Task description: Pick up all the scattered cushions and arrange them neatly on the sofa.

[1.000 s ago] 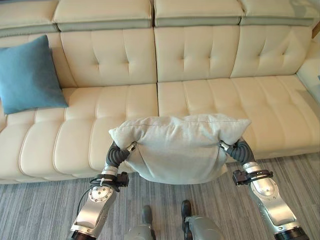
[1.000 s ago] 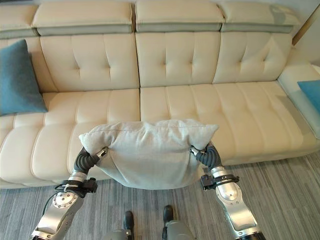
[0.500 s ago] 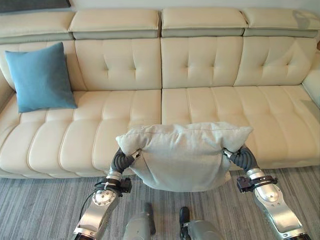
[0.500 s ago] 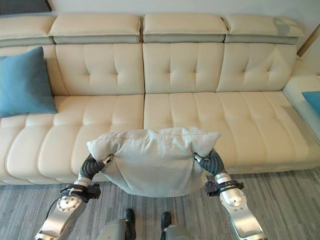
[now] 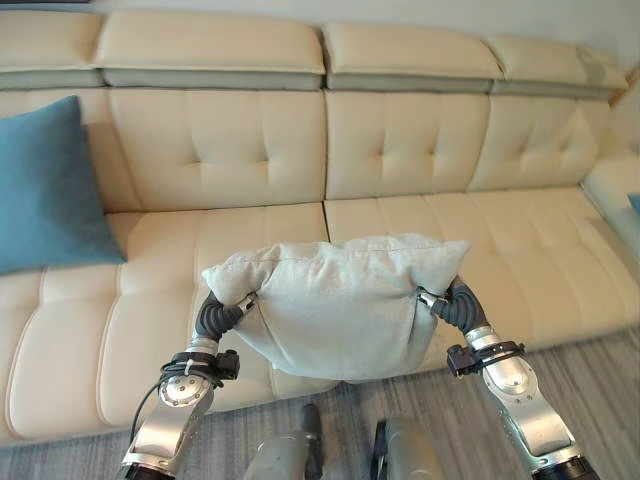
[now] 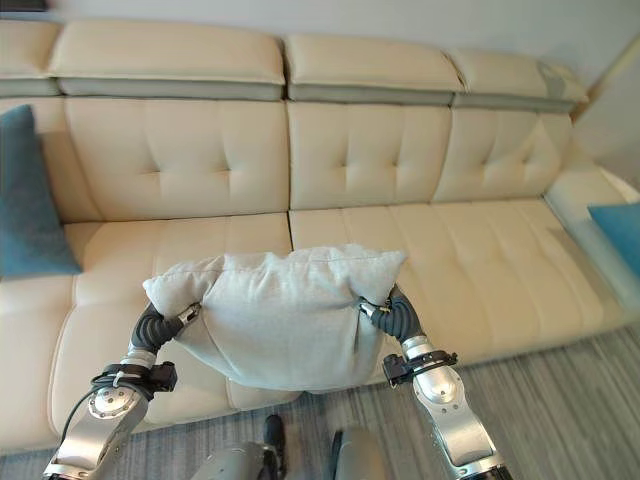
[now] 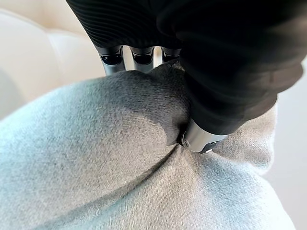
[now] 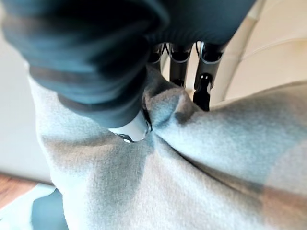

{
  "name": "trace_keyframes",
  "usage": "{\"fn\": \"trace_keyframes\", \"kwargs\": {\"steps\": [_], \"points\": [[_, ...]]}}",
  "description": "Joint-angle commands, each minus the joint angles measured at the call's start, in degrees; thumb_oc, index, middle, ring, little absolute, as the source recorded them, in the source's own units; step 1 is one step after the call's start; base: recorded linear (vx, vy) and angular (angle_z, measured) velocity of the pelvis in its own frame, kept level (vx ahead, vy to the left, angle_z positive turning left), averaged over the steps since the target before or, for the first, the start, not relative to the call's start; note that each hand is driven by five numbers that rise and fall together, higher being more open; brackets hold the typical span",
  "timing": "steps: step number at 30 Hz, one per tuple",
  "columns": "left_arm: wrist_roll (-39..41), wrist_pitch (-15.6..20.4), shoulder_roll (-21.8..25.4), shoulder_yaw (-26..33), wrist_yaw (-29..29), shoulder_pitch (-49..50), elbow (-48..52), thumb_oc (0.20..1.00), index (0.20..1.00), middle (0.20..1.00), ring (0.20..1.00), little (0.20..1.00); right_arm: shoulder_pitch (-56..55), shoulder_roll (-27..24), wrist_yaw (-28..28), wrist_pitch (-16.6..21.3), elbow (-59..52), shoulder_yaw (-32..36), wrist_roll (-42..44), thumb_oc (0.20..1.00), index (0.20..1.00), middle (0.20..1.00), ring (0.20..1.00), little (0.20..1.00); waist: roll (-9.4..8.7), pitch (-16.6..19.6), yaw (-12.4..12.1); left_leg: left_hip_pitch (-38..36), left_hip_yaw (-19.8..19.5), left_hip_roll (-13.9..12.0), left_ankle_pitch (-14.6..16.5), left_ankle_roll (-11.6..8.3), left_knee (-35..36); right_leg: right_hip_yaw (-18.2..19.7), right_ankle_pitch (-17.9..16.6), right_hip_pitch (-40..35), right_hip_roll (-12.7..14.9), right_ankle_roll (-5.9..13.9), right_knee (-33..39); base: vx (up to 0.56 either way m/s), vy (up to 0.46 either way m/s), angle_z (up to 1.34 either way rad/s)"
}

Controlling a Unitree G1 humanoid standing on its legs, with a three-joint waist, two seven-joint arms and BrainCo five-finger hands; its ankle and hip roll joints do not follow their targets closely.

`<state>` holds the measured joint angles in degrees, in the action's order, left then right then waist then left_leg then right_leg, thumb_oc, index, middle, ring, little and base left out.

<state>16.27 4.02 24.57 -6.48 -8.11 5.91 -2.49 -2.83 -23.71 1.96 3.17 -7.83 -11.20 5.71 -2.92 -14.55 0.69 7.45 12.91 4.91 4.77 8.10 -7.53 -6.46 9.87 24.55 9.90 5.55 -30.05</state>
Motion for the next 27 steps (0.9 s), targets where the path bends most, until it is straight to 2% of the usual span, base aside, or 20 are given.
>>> {"fn": "trace_keyframes", "kwargs": {"steps": [1, 2, 4, 5, 7, 9, 12, 13, 18, 19, 23, 25, 27], "points": [[-1.7, 5.5, 0.8, 0.7, 1.4, -1.1, 6.9, 0.200, 0.200, 0.200, 0.200, 0.200, 7.3, -0.8, -1.5, 6.2, -3.7, 0.4, 2.0, 0.200, 0.200, 0.200, 0.200, 0.200, -1.41, 1.2, -0.3, -2.3, -5.1, -4.4, 1.0, -6.25, 0.4, 0.1, -8.4, -12.4, -2.5, 2.54, 17.1, 0.31, -0.139, 0.31], [-2.8, 5.6, 0.7, 0.5, 1.4, -1.6, 6.7, 0.200, 0.200, 0.200, 0.200, 0.200, 8.8, -1.0, -1.2, 6.0, -3.1, 0.2, 1.3, 0.200, 0.200, 0.200, 0.200, 0.200, -1.31, 1.1, -0.2, -3.4, -6.4, -3.9, 1.4, -6.49, 0.2, 2.2, -10.3, -11.7, -2.9, 3.52, 17.4, 0.29, -0.150, 0.17], [-2.9, 5.9, 0.7, 0.5, 1.6, -1.8, 7.0, 0.200, 0.200, 0.200, 0.200, 0.200, 9.4, -1.0, -1.2, 6.5, -3.6, 0.0, 1.8, 0.200, 0.200, 0.200, 0.200, 0.200, -1.66, 1.4, -0.6, -3.5, -6.6, -3.4, 1.9, -6.58, -0.2, 2.1, -9.9, -13.2, -2.8, 3.25, 18.9, 0.20, -0.133, 0.20], [-2.9, 6.5, 0.2, 0.4, 1.3, -2.2, 6.8, 0.200, 0.200, 0.200, 0.200, 0.200, 11.0, -0.6, -1.1, 7.1, -3.4, -0.5, 2.2, 0.200, 0.200, 0.200, 0.200, 0.200, -1.68, 2.0, -1.0, -4.4, -7.0, -3.1, 1.9, -7.27, 0.4, 1.4, -10.0, -15.3, -2.8, 2.66, 21.8, 0.12, -0.098, 0.56], [-2.9, 6.9, 0.2, 0.3, 0.8, -2.9, 6.7, 0.200, 0.200, 0.200, 0.200, 0.200, 12.5, -0.5, -0.6, 7.5, -3.1, -0.8, 2.6, 0.200, 0.200, 0.200, 0.200, 0.200, -1.52, 2.5, -1.3, -4.3, -7.3, -3.2, 1.6, -7.82, 0.8, 1.1, -10.3, -16.0, -2.9, 2.43, 22.9, 0.14, -0.179, 0.38], [-2.8, 7.6, 0.2, 0.0, -0.8, -5.9, 6.2, 0.200, 0.200, 0.200, 0.200, 0.200, 16.9, 0.1, 1.0, 8.0, -1.9, -2.2, 2.8, 0.200, 0.200, 0.200, 0.200, 0.200, -0.56, 4.2, -1.4, -4.6, -8.1, -3.8, 0.9, -8.79, 2.9, -0.8, -10.4, -18.0, -3.4, 1.87, 25.9, 0.16, -0.210, 0.42], [-3.0, 8.3, 0.3, -1.3, -3.8, -11.4, 4.7, 0.200, 0.200, 0.200, 0.200, 0.200, 22.3, 0.6, 3.3, 8.2, -0.3, -3.8, 2.3, 0.200, 0.200, 0.200, 0.200, 0.200, 0.12, 3.9, -1.4, -4.2, -8.8, -4.2, 0.2, -9.54, 3.7, -1.8, -10.2, -18.3, -3.7, 1.36, 26.6, 0.01, -0.108, 0.60], [-2.8, 9.0, -0.2, -3.3, -6.7, -17.2, 1.9, 0.200, 0.200, 0.200, 0.200, 0.200, 27.2, 1.5, 5.9, 8.2, 2.6, -5.0, 2.0, 0.200, 0.200, 0.200, 0.200, 0.200, 0.78, 3.7, -1.4, -3.2, -9.1, -4.4, -0.5, -9.99, 4.2, -2.2, -10.2, -17.8, -3.9, 0.90, 27.1, -0.04, -0.077, 0.58], [-3.1, 8.9, -0.5, -5.7, -8.7, -24.2, -2.2, 0.200, 0.200, 0.200, 0.200, 0.200, 32.5, 2.1, 8.6, 7.5, 7.2, -5.9, 1.9, 0.200, 0.200, 0.200, 0.200, 0.200, 1.59, 3.7, -1.0, -2.5, -9.0, -4.8, -1.9, -10.53, 5.7, -2.4, -10.2, -17.8, -4.6, 0.51, 28.5, 0.01, -0.061, 0.17], [-4.0, 8.1, -0.2, -7.7, -9.3, -27.1, -5.3, 0.200, 0.200, 0.200, 0.200, 0.200, 34.6, 2.2, 10.4, 6.8, 11.6, -6.9, 1.1, 0.200, 0.200, 0.200, 0.200, 0.200, 2.10, 4.7, -0.5, -4.9, -8.5, -5.0, -2.5, -10.67, 8.4, -1.8, -10.1, -19.6, -5.3, 0.50, 30.0, 0.11, -0.037, -0.05], [-5.7, 8.0, 0.4, -12.4, -13.0, -38.6, -13.2, 0.200, 0.200, 0.200, 0.200, 0.200, 44.6, 1.4, 14.7, 6.6, 21.1, -9.1, 0.2, 0.200, 0.200, 0.200, 0.200, 0.200, 2.56, 3.1, -0.4, -4.7, -8.3, -4.9, -3.5, -10.87, 9.7, -1.4, -10.5, -18.7, -5.4, 0.76, 29.9, -0.05, -0.023, -0.12], [-5.8, 8.1, 0.6, -16.0, -15.4, -48.2, -20.7, 0.200, 0.200, 0.200, 0.200, 0.200, 53.5, -0.7, 18.2, 6.0, 29.0, -10.7, -0.5, 0.200, 0.200, 0.200, 0.200, 0.200, 3.16, 1.0, -0.4, -1.0, -8.4, -4.9, -4.8, -11.14, 9.5, -1.1, -11.2, -14.5, -5.2, 1.02, 28.9, -0.25, -0.020, -0.07], [-4.5, 8.1, 0.7, -17.2, -15.7, -51.3, -24.0, 0.200, 0.200, 0.200, 0.200, 0.200, 56.5, -1.9, 19.2, 5.2, 32.2, -11.4, -0.5, 0.200, 0.200, 0.200, 0.200, 0.200, 3.51, 0.3, -0.3, 1.1, -8.3, -4.8, -5.8, -11.37, 9.4, -0.9, -11.8, -12.5, -5.2, 1.14, 28.4, -0.16, -0.008, -0.02]]}}
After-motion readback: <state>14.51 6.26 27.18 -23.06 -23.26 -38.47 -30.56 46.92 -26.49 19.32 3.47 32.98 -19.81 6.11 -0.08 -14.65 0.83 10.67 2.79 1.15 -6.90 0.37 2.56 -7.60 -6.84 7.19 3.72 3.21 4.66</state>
